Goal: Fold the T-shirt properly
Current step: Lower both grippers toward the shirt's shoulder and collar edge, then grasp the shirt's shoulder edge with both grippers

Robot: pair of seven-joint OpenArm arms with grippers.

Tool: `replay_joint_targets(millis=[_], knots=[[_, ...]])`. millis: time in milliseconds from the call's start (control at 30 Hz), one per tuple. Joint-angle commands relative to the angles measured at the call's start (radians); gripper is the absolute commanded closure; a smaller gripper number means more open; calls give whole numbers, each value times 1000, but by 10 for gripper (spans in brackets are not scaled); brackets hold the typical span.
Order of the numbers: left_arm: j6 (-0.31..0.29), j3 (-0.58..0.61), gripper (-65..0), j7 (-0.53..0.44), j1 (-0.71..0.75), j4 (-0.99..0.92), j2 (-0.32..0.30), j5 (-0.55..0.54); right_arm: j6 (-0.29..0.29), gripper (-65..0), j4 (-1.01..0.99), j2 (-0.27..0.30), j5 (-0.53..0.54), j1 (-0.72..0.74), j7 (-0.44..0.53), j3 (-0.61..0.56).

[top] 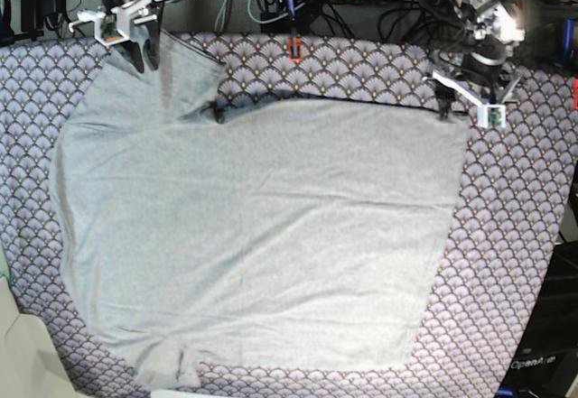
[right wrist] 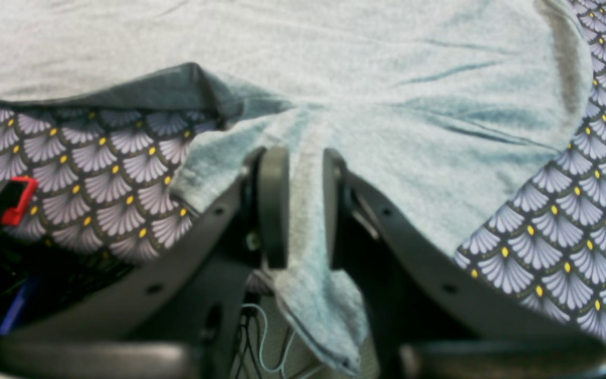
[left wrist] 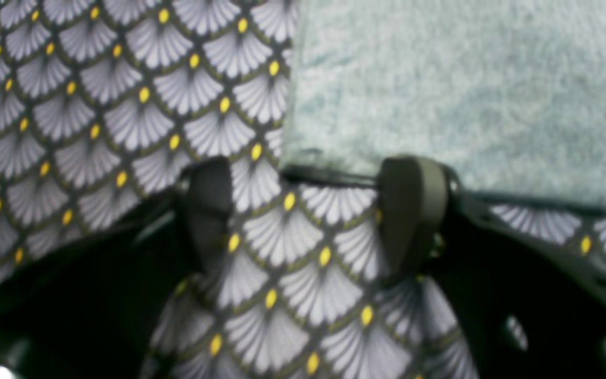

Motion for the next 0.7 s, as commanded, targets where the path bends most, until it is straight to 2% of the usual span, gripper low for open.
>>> replay_joint_targets(millis=[0, 667], knots=[[1, 2, -436, -11, -4, 4, -4, -9, 11, -139, 16, 3, 10, -12, 25, 5], [1, 4, -432, -8, -53, -76, -4, -9, 11, -139, 16, 4, 10, -11, 4, 6]])
